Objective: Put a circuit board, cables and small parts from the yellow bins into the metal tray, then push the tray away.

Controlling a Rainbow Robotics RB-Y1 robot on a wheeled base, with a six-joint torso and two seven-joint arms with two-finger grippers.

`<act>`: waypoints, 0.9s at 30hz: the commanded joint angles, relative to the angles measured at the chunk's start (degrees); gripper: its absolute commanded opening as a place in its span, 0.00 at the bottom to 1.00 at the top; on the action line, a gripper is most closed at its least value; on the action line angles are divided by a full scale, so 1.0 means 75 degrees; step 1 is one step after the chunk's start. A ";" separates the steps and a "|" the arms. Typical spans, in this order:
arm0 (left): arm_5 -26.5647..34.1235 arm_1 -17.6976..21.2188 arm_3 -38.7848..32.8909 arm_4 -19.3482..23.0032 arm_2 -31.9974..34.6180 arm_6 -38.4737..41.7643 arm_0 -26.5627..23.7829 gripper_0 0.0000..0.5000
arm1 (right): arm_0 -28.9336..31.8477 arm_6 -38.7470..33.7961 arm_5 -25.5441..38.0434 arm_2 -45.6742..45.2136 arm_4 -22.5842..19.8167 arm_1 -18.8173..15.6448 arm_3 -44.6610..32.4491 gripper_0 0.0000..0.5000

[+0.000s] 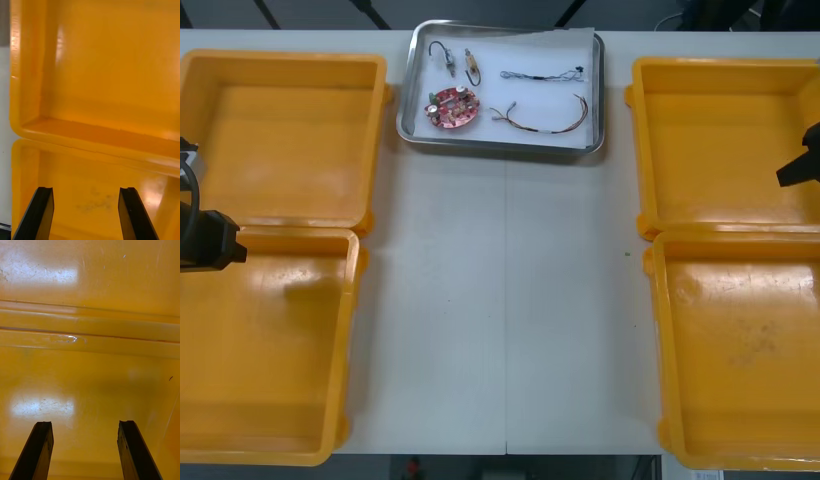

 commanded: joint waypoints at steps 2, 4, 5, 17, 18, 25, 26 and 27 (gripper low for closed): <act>-0.0017 0.0341 -0.0052 0.0046 0.0124 -0.0502 0.0101 1.00 | 0.0704 -0.0993 0.0061 -0.0667 0.0097 -0.0342 -0.0205 1.00; -0.0017 0.0341 -0.0052 0.0046 0.0124 -0.0502 0.0101 1.00 | 0.0868 -0.1239 0.0073 -0.0714 0.0132 -0.0342 -0.0216 1.00; -0.0017 0.0341 -0.0052 0.0046 0.0124 -0.0502 0.0101 1.00 | 0.0927 -0.1415 0.0119 -0.0726 0.0156 -0.0342 -0.0205 1.00; -0.0017 0.0341 -0.0052 0.0046 0.0124 -0.0502 0.0101 1.00 | 0.1571 -0.2153 0.0471 -0.0819 0.0121 -0.0342 -0.0474 1.00; -0.0017 0.0341 -0.0052 0.0046 0.0124 -0.0502 0.0101 1.00 | 0.1606 -0.2130 0.0483 -0.0843 0.0121 -0.0342 -0.0509 1.00; -0.0017 0.0341 -0.0052 0.0046 0.0124 -0.0502 0.0101 1.00 | 0.2098 -0.1989 0.0506 -0.0913 0.0390 -0.0331 -0.1224 1.00; -0.0017 0.0341 -0.0052 0.0046 0.0124 -0.0502 0.0101 1.00 | 0.2192 -0.1977 0.0506 -0.0913 0.0460 -0.0331 -0.1388 1.00; -0.0017 0.0341 -0.0052 0.0046 0.0124 -0.0502 0.0101 1.00 | 0.2263 -0.1954 0.0506 -0.0913 0.0496 -0.0331 -0.1517 1.00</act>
